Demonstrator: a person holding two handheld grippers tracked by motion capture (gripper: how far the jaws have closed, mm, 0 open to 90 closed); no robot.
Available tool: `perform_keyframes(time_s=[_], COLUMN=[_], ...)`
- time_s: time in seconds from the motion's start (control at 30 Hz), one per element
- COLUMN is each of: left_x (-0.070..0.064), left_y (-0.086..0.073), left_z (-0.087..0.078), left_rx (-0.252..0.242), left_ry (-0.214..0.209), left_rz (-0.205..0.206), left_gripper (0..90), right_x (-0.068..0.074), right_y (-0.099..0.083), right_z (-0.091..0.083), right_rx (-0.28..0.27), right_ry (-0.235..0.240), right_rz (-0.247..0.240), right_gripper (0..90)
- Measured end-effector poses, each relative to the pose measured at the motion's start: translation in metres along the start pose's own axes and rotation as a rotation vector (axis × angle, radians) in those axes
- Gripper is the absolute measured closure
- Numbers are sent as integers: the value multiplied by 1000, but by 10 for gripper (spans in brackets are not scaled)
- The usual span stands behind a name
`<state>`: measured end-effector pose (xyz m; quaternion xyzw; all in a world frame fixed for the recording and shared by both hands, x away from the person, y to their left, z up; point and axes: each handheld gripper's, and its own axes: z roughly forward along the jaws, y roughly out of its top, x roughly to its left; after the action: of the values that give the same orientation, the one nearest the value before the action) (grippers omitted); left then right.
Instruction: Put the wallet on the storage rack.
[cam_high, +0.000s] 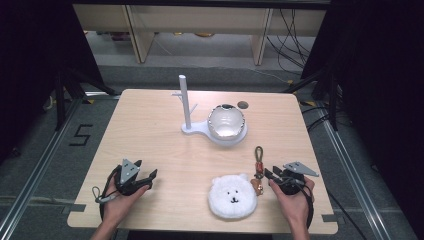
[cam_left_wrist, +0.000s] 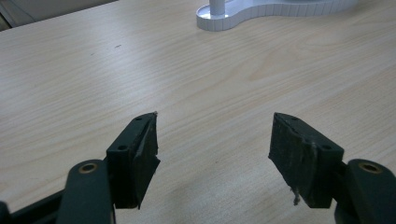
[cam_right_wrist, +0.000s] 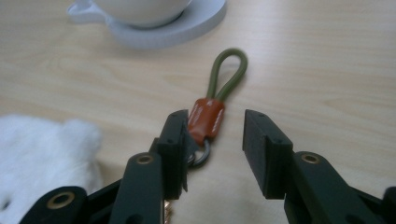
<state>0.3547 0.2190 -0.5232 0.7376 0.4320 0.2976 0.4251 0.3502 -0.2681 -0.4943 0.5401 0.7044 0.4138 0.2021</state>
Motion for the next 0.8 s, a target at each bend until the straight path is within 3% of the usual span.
perform_keyframes(time_s=[0.1, 0.13, 0.17, 0.2, 0.23, 0.27, 0.3, 0.4, 0.43, 0.47, 0.5, 0.57, 0.6, 0.63, 0.67, 0.7, 0.73, 0.77, 0.8], left_x=[0, 0, 0, 0, 0, 0, 0, 0, 1, 1, 1, 1, 1, 0, 0, 0, 0, -1, -1], left_y=[0, 0, 0, 0, 0, 0, 0, 0, 0, 0, 0, 0, 0, 0, 1, 1, 1, 1, 1], left_z=[1, 1, 1, 1, 2, 2, 2, 1, 1, 1, 1, 2, 2, 3, 2, 4, 4, 4, 4], left_rx=[-3, -4, 3, 3, 5, 5, 5, 1, -1, -1, 8, 10, 13, 17, 23, 33, 33, 42, 42], left_ry=[-6, -5, -7, -7, -7, -7, -7, -2, -5, -5, -10, -19, -22, -21, -19, -21, -21, -17, -17], left_rz=[-1, 1, 0, 0, 2, 2, -3, -11, -14, -14, -4, -5, -4, -4, -2, 2, 2, 4, 4], left_gripper=[320, 320, 321, 321, 322, 322, 322, 321, 321, 321, 321, 321, 320, 319, 319, 320, 323, 325, 328], right_x=[2, 2, 0, 0, 1, 1, 0, 3, 2, 2, 4, 5, 8, 13, 13, 21, 21, 28, 30], right_y=[6, 6, 10, 10, 13, 13, 18, 22, 28, 30, 35, 36, 39, 43, 43, 46, 46, 49, 51], right_z=[-2, -2, -4, -4, -7, -7, -9, -9, -9, -8, -9, -7, -7, -2, -2, 1, 1, 5, 7], right_rx=[110, 110, 182, 182, 233, 233, 334, 359, 396, 396, 459, 476, 524, 596, 596, 619, 619, 639, 624], right_ry=[24, 24, 50, 50, 71, 71, 88, 73, 80, 86, 83, 89, 98, 86, 86, 121, 121, 152, 170], right_rz=[0, 0, -11, -11, -13, -13, -28, -34, -88, -109, -94, -101, -97, -139, -139, -170, -170, -184, -214], right_gripper=[622, 622, 628, 628, 640, 640, 639, 638, 644, 643, 632, 619, 619, 614, 614, 614, 614, 606, 605])
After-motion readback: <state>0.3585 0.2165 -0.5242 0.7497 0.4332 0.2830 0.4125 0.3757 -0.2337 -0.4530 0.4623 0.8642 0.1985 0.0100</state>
